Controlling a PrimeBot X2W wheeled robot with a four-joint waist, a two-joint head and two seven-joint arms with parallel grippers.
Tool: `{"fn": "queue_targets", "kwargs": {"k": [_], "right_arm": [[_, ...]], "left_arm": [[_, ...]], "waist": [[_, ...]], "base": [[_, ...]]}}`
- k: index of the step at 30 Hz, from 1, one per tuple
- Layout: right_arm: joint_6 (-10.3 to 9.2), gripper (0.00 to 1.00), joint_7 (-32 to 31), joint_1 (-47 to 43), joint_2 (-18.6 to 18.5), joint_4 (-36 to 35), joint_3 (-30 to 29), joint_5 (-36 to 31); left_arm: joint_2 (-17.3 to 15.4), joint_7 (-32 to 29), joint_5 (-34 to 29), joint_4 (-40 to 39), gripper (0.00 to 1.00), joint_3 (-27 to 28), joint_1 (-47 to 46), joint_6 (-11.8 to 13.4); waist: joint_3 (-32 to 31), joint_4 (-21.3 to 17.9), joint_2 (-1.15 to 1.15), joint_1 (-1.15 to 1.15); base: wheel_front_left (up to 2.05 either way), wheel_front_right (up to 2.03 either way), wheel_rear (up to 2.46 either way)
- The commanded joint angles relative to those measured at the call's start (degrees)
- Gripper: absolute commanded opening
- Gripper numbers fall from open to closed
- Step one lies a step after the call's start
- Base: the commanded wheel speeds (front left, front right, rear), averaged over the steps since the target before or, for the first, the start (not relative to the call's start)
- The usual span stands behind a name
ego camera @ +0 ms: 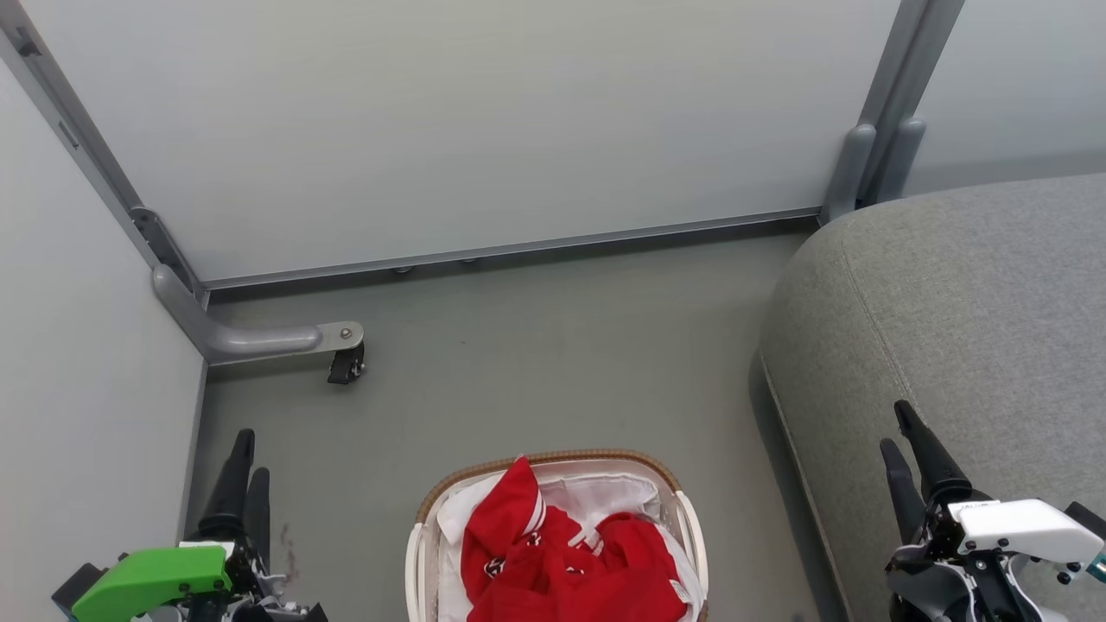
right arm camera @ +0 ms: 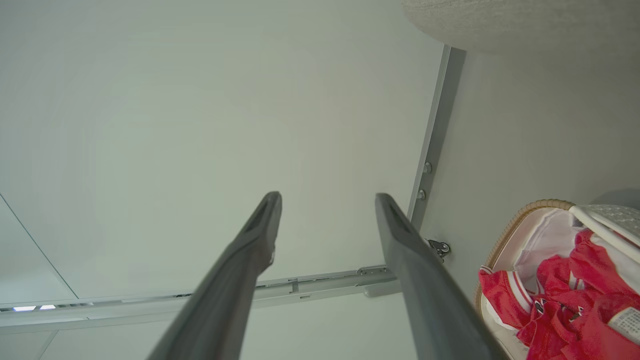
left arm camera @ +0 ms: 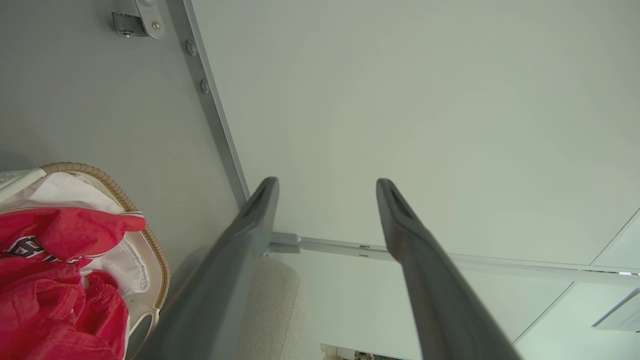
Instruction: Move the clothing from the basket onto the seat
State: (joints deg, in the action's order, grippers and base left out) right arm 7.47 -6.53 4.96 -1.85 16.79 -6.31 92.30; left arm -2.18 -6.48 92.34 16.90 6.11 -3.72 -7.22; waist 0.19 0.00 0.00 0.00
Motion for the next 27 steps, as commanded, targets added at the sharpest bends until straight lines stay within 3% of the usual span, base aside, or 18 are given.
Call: {"fn": "queue_targets", "kwargs": {"k": [1,15,27], "right_arm": [[0.01,1.0,0.5,0.3,-0.2,-0.6,0.3,-0.1],[0.01,1.0,4.4,0.0,-0.4,-0.3,0.7,-5.0],[0.02,1.0,7.4,-0.3,-0.5,-3.8,0.1,-21.5]], "left_arm": [[-0.1,0.5,-0.2,-0.6,1.0,-0.7,-0.5,0.0],[-0.2,4.4,-5.2,-1.5,1.0,-4.5,-1.1,-0.1],[-0.3,7.3,-19.6,-5.0,1.0,-5.8,-2.1,0.6]], "waist": [[0.0,0.0,0.0,0.0],[0.1,0.0,0.0,0.0],[0.4,-0.1,0.0,0.0]], "base": [[0.0,0.0,0.0],[0.0,0.0,0.0],[0.0,0.0,0.0]]}}
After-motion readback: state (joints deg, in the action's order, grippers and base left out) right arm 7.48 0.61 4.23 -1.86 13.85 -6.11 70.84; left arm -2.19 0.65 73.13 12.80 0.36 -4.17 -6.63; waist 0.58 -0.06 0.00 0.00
